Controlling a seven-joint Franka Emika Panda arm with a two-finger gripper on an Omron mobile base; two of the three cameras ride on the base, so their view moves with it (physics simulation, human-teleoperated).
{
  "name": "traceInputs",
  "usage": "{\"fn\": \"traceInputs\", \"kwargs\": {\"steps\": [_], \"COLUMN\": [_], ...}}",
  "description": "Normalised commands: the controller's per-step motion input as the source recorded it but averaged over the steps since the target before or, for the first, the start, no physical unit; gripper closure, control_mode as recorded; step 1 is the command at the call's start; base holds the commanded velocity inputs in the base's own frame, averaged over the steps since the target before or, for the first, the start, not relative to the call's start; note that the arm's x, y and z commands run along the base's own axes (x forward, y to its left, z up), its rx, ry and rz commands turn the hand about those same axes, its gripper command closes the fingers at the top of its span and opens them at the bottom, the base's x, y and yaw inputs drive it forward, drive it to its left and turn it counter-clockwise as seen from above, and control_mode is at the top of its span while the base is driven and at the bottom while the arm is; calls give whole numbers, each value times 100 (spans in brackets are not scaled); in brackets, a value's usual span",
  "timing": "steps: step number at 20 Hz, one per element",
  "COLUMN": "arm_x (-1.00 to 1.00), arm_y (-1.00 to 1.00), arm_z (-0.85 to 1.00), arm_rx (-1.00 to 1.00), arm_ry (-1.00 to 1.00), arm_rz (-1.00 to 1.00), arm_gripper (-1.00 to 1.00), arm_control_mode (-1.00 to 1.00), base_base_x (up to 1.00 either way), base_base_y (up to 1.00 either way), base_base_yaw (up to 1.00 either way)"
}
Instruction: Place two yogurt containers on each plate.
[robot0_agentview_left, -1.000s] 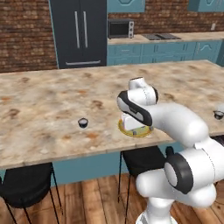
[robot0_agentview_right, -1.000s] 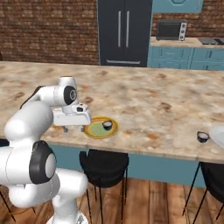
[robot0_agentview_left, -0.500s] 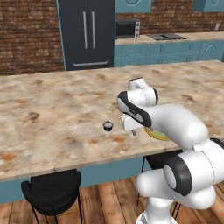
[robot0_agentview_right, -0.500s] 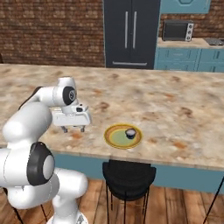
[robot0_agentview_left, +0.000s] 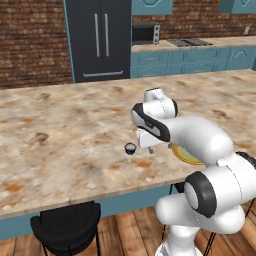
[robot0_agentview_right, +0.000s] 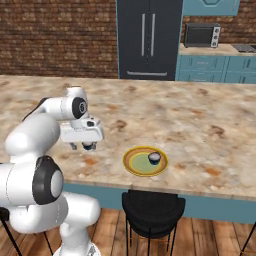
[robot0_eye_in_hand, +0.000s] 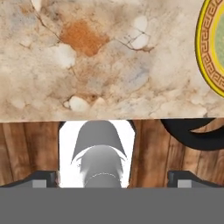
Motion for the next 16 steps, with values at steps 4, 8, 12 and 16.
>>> {"fn": "traceInputs", "kwargs": {"steps": [4, 8, 12, 16], "arm_x": [81, 95, 100, 86], "arm_y": [39, 30, 37, 37], "arm_z": [-24, -2, -38, -25], "arm_rx": [6, 15, 12, -4], "arm_ry": [-5, -11, -18, -4], "arm_rz": [0, -6, -4, 0], "arm_gripper": [-100, -100, -100, -100], "arm_control_mode": [-100, -100, -100, -100], "base_base_x": [0, 0, 0, 0], "base_base_y": [0, 0, 0, 0], "base_base_yaw": [0, 0, 0, 0]}}
